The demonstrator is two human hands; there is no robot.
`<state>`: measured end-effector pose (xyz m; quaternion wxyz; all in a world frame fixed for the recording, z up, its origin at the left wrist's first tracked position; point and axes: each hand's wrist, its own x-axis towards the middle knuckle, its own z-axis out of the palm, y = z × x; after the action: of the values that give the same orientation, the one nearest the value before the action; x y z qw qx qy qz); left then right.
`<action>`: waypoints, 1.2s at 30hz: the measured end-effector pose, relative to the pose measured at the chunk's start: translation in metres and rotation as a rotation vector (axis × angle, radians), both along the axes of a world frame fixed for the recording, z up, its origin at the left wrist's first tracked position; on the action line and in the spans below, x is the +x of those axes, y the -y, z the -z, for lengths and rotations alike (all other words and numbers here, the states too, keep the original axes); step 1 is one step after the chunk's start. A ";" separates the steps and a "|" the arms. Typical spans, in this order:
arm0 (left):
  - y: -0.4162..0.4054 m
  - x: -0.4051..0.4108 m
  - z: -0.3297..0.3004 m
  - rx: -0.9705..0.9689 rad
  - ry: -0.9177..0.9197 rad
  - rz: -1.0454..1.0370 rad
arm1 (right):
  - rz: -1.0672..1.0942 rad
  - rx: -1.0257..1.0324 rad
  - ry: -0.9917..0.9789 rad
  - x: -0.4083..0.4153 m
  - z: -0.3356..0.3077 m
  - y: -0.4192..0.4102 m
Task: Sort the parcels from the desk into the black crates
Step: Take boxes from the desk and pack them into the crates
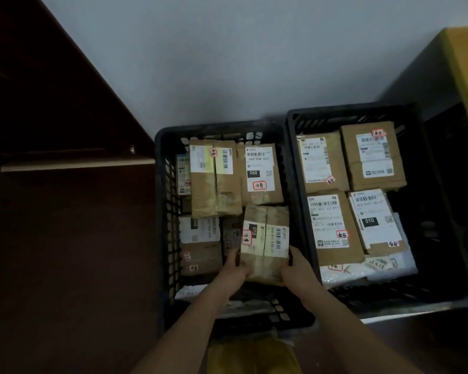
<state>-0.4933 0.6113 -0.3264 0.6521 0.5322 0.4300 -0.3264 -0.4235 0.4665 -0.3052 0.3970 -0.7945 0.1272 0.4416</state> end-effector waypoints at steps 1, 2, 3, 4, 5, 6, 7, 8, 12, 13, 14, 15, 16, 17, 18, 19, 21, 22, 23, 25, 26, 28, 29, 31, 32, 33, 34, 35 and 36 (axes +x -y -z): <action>0.000 -0.002 0.008 0.004 0.015 0.032 | -0.027 -0.018 0.040 -0.002 0.006 0.001; 0.000 -0.005 0.016 0.017 0.023 0.065 | -0.062 -0.034 0.077 -0.003 0.012 0.002; 0.000 -0.008 0.025 0.038 0.019 0.101 | -0.093 -0.043 0.107 -0.004 0.017 0.004; 0.001 -0.010 0.033 0.054 0.014 0.135 | -0.113 -0.042 0.127 -0.004 0.020 0.004; 0.001 -0.012 0.040 0.067 0.002 0.177 | -0.125 -0.039 0.142 -0.004 0.024 0.004; 0.002 -0.015 0.046 0.078 -0.004 0.220 | -0.139 -0.041 0.155 -0.004 0.027 0.003; 0.004 -0.016 0.051 0.089 -0.011 0.256 | -0.164 -0.050 0.170 -0.004 0.031 0.002; 0.006 -0.017 0.055 0.106 -0.011 0.279 | -0.201 -0.060 0.184 -0.005 0.036 0.001; 0.013 -0.016 0.067 0.201 0.007 0.274 | -0.384 -0.111 0.200 0.000 0.051 -0.001; 0.015 -0.017 0.070 0.215 0.010 0.276 | -0.390 -0.098 0.197 -0.001 0.053 0.001; 0.015 -0.016 0.072 0.223 0.018 0.281 | -0.398 -0.089 0.202 -0.001 0.054 0.002; 0.015 -0.016 0.075 0.234 0.027 0.292 | -0.400 -0.080 0.208 -0.002 0.055 0.002; 0.016 -0.015 0.076 0.250 0.045 0.295 | -0.424 -0.080 0.236 -0.003 0.054 0.003; 0.016 -0.015 0.075 0.264 0.063 0.283 | -0.428 -0.066 0.261 -0.005 0.055 0.004; 0.016 -0.016 0.075 0.278 0.084 0.259 | -0.448 -0.067 0.281 -0.006 0.055 0.005; 0.017 -0.017 0.072 0.292 0.097 0.229 | -0.505 -0.093 0.298 -0.006 0.052 0.005; 0.022 -0.019 0.068 0.327 0.106 0.180 | -0.703 -0.224 0.373 -0.002 0.049 0.005; 0.025 -0.020 0.068 0.350 0.115 0.163 | -0.770 -0.266 0.413 0.000 0.047 0.004; 0.028 -0.021 0.069 0.367 0.121 0.149 | -0.831 -0.302 0.434 0.002 0.046 0.002; 0.030 -0.019 0.071 0.383 0.137 0.108 | -0.910 -0.391 0.547 0.000 0.050 -0.004; 0.031 -0.017 0.071 0.389 0.143 0.092 | -0.921 -0.435 0.606 -0.001 0.050 -0.007; 0.030 -0.013 0.070 0.414 0.159 0.103 | -0.951 -0.487 0.633 -0.001 0.046 -0.017; 0.030 -0.013 0.067 0.423 0.164 0.112 | -0.978 -0.478 0.586 0.001 0.042 -0.022; 0.032 -0.013 0.063 0.437 0.178 0.111 | -1.027 -0.464 0.468 0.005 0.035 -0.028; 0.033 -0.013 0.061 0.455 0.182 0.108 | -1.049 -0.465 0.454 0.005 0.032 -0.029; 0.035 -0.012 0.060 0.482 0.180 0.113 | -1.079 -0.473 0.446 0.005 0.031 -0.030; 0.036 -0.010 0.058 0.513 0.179 0.124 | -1.098 -0.484 0.436 0.003 0.030 -0.029; 0.037 -0.008 0.056 0.537 0.175 0.134 | -1.110 -0.493 0.415 0.000 0.029 -0.029; 0.037 -0.005 0.054 0.551 0.166 0.139 | -1.113 -0.502 0.396 -0.003 0.029 -0.027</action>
<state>-0.4983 0.5739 -0.3804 0.4919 0.7424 0.4101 -0.1968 -0.4263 0.4932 -0.3340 -0.0736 -0.8769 -0.2803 0.3835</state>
